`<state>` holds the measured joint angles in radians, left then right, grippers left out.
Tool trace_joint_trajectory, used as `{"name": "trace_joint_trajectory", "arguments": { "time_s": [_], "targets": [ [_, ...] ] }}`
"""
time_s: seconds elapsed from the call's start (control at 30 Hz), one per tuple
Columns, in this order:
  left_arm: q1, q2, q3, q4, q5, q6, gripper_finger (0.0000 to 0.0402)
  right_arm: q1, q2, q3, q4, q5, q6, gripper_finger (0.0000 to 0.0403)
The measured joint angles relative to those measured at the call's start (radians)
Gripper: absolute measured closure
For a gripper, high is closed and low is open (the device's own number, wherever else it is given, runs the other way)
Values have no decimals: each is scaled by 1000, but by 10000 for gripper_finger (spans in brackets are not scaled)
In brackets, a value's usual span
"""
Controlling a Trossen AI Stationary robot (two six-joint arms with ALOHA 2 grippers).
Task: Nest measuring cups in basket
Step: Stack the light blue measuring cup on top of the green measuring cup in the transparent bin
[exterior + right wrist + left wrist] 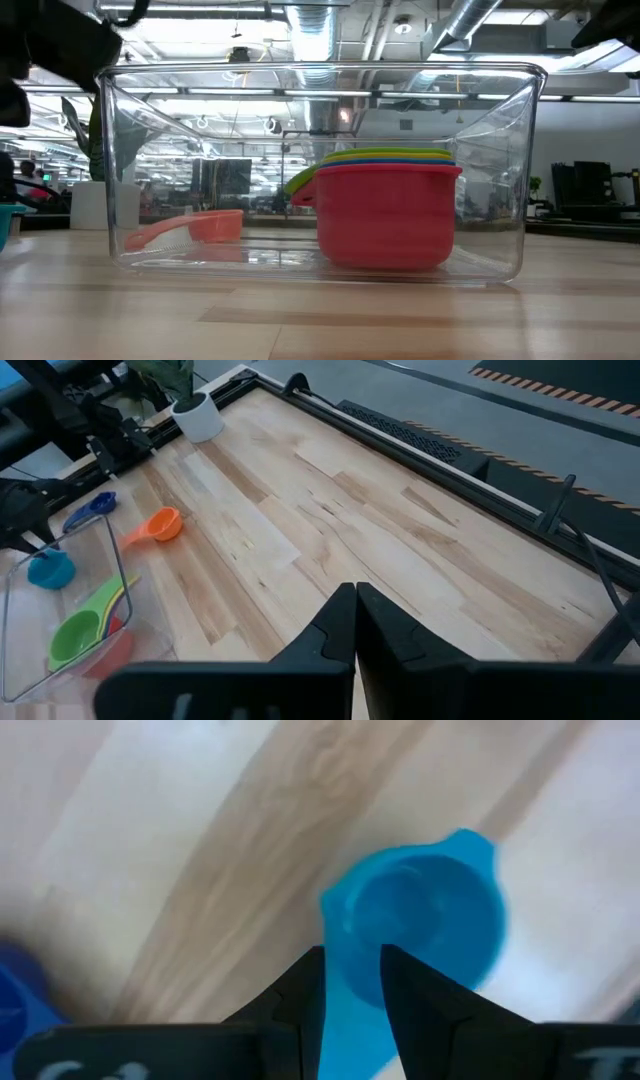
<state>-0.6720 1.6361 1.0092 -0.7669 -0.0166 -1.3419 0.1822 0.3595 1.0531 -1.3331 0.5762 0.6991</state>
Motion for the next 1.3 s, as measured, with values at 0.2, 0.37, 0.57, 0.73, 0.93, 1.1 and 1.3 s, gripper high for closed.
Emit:
{"name": "trace_joint_trajectory", "arguments": {
  "time_s": [0.2,0.37,0.57,0.73,0.93,1.1,1.3],
  "targets": [
    [0,60,0,29,4,-3,315,0,0,0,1,0,0,377],
    [0,129,1,60,10,-13,315,0,0,0,1,0,0,377],
    [4,133,3,63,71,-33,376,0,0,0,1,0,0,377],
    [0,84,6,55,101,-41,397,0,0,0,1,0,0,377],
    [28,-12,90,59,91,24,399,0,0,0,1,0,1,377],
    [67,-70,205,49,76,98,400,0,0,0,2,0,31,377],
    [164,-81,366,91,-76,331,401,0,0,0,2,0,60,377]
  ]
}}
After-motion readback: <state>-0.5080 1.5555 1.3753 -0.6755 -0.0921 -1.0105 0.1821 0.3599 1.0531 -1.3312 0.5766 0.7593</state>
